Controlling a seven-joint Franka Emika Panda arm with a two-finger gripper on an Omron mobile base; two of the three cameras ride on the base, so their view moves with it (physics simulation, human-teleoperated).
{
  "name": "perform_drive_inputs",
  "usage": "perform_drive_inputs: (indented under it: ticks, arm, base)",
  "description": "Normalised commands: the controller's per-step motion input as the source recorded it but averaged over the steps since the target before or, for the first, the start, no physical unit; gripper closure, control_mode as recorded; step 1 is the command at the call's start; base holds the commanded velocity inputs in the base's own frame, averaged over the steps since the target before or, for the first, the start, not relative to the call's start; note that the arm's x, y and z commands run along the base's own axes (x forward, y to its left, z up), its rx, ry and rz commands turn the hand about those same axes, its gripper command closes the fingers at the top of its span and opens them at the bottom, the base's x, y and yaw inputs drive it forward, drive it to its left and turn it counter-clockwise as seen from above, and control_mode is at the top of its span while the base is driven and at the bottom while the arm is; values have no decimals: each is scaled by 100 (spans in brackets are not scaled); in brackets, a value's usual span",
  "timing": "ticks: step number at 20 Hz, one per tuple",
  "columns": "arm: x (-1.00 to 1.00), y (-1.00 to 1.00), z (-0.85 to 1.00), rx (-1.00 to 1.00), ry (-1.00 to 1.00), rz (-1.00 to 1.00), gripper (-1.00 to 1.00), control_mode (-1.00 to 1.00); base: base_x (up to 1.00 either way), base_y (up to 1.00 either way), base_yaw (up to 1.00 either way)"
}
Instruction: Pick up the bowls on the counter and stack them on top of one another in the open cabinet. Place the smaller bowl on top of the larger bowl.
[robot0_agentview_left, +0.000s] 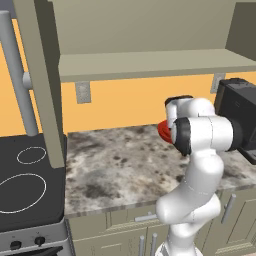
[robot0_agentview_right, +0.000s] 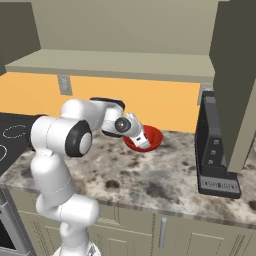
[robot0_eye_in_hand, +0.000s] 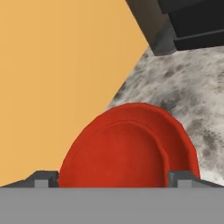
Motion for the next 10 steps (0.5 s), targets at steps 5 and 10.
perform_drive_inputs:
  ticks: [5,10]
  arm:
    - [0,-1,8,0,0,0,-100,-100]
    - [1,-1,72,0,0,0,-100,-100]
  base:
    - [0,0,0]
    - [0,0,0]
